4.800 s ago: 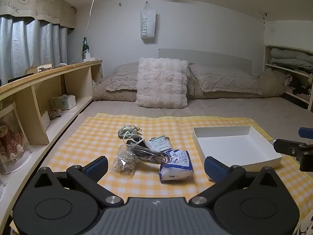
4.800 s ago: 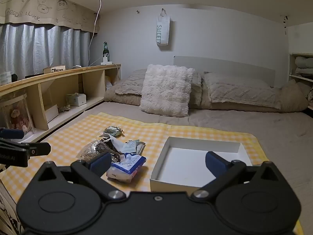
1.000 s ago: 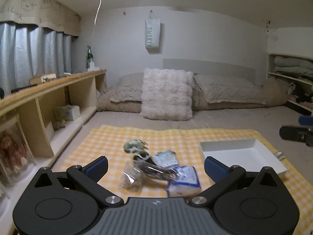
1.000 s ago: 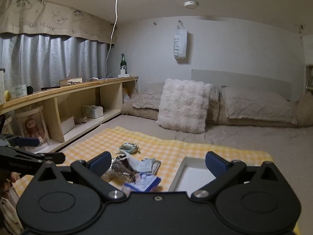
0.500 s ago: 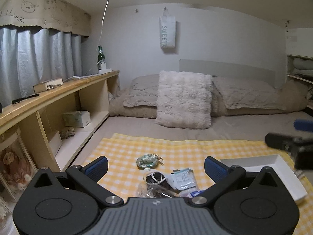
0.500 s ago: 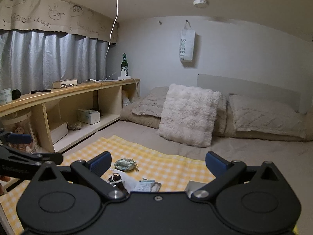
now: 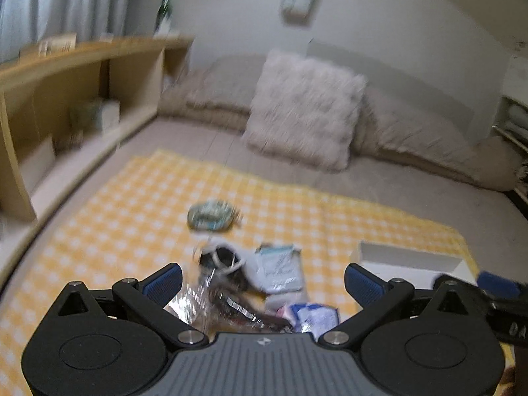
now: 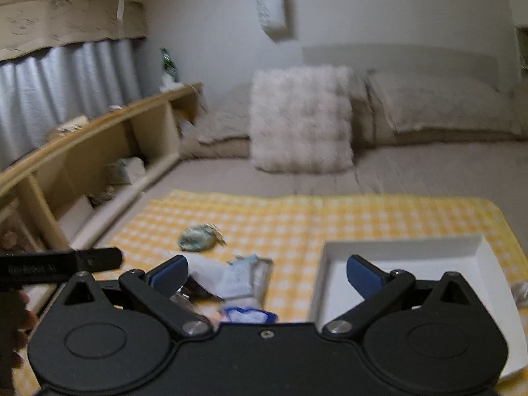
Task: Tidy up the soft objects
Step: 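Move the right tool toward the wipes pack while the left tool approaches the cable bag, then grasp the blue-white wipes pack with the right tool while the left grasps the dark-cable bag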
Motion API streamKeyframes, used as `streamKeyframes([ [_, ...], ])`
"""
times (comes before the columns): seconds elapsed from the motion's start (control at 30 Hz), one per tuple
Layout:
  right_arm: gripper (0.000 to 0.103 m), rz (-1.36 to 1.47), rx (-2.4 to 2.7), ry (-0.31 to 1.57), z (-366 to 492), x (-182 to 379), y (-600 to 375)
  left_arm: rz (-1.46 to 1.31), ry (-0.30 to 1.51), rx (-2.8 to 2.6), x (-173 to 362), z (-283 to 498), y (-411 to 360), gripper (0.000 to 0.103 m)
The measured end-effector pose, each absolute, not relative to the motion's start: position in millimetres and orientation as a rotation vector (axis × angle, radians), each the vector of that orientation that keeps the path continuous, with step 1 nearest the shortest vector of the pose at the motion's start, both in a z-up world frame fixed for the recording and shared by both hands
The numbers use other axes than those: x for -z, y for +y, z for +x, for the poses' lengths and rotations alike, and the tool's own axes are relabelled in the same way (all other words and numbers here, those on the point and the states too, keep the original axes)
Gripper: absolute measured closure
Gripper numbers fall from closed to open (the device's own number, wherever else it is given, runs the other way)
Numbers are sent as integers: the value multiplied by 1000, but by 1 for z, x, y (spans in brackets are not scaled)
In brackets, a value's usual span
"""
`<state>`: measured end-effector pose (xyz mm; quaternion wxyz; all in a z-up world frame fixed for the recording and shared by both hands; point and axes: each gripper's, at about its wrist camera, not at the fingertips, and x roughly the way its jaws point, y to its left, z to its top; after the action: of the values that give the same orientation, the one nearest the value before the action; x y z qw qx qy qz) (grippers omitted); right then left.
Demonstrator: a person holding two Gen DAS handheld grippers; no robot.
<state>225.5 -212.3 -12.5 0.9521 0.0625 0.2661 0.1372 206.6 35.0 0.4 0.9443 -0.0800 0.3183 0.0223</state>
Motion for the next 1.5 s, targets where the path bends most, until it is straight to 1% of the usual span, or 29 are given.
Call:
streamKeyframes([
  [0.17, 0, 105, -263, 634, 246, 45, -212, -280, 829, -107, 43, 243, 51, 1],
  [0.3, 0, 112, -271, 705, 258, 61, -208, -377, 934, -129, 69, 264, 56, 3],
  [0.5, 0, 111, -315, 796, 274, 80, -199, -392, 1003, -155, 96, 290, 47, 4],
  [0.6, 0, 137, -341, 852, 283, 87, -195, -402, 1033, -173, 110, 302, 43, 8],
  [0.63, 0, 155, -350, 869, 285, 89, -194, -404, 1038, -178, 114, 307, 43, 10],
  [0.7, 0, 185, -369, 889, 290, 92, -192, -406, 1052, -192, 123, 314, 42, 18],
  [0.77, 1, 194, -384, 895, 293, 94, -189, -406, 1055, -193, 126, 318, 42, 31],
  [0.83, 2, 197, -396, 898, 296, 95, -185, -406, 1051, -181, 127, 320, 43, 33],
  [0.9, 7, 210, -411, 907, 299, 98, -182, -401, 1049, -165, 127, 320, 46, 38],
  [0.97, 8, 225, -421, 930, 304, 102, -179, -391, 1053, -147, 128, 319, 49, 45],
  [1.1, 17, 241, -428, 991, 311, 113, -170, -364, 1057, -113, 126, 315, 56, 53],
  [1.13, 18, 238, -431, 1002, 312, 116, -168, -353, 1056, -106, 125, 314, 57, 58],
  [1.23, 19, 212, -447, 1029, 315, 123, -158, -338, 1057, -82, 123, 309, 63, 63],
  [1.27, 22, 204, -454, 1037, 315, 125, -154, -330, 1057, -73, 122, 308, 64, 66],
  [1.3, 30, 198, -461, 1046, 315, 127, -151, -313, 1056, -65, 121, 306, 65, 67],
  [1.37, 36, 189, -469, 1071, 315, 132, -145, -287, 1055, -48, 119, 303, 66, 72],
  [1.43, 38, 168, -468, 1101, 315, 137, -139, -270, 1060, -33, 119, 299, 66, 73],
  [1.47, 44, 156, -469, 1105, 315, 138, -138, -259, 1064, -26, 119, 298, 66, 75],
  [1.5, 56, 138, -471, 1109, 315, 139, -137, -243, 1066, -22, 119, 296, 66, 75],
])
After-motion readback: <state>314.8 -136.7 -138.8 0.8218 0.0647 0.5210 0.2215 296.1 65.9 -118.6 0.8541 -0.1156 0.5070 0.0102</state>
